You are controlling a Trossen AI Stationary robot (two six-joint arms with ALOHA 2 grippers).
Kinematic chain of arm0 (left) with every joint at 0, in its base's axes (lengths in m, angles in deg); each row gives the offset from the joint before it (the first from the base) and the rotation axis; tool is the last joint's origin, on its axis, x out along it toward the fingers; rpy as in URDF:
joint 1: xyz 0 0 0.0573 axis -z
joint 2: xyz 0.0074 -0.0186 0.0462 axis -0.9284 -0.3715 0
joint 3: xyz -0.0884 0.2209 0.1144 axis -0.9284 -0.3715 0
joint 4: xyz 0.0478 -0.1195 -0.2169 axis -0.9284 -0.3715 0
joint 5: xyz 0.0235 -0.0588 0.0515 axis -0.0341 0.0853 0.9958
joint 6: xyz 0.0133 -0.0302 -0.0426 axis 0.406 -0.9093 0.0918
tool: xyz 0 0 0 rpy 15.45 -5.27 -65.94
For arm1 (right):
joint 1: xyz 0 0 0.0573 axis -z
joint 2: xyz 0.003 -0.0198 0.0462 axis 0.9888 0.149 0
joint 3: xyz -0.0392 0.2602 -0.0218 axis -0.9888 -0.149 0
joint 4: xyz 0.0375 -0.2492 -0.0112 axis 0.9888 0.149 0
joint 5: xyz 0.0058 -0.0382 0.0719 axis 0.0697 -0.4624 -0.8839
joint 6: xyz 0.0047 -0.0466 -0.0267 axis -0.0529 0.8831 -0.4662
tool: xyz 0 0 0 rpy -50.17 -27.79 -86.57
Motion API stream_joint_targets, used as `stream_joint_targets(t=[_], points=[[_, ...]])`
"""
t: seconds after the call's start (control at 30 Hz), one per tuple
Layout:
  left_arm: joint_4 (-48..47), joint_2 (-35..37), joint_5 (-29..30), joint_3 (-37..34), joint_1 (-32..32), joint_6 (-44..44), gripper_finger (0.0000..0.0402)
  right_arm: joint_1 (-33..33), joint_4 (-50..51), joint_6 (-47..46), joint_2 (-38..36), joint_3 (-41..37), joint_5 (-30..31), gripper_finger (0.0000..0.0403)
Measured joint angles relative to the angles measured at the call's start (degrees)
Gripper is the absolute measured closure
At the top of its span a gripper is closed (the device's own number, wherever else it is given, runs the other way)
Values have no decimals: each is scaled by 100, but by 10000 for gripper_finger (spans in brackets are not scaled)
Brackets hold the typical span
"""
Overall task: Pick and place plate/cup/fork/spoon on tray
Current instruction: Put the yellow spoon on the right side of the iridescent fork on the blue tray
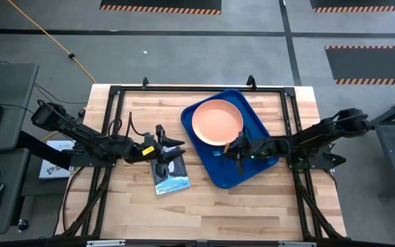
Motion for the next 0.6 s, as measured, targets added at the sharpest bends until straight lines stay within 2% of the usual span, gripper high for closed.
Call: stream_joint_targets(t=[0.07,0.33,0.6], points=[[-5,0,0,0,0,-2,268,-1,-7,-16,17,7,27,365],[-6,0,-2,0,0,-2,268,-1,369,9,8,-11,61,280],[-6,-2,-2,0,0,-4,268,1,611,-3,12,-8,63,267]])
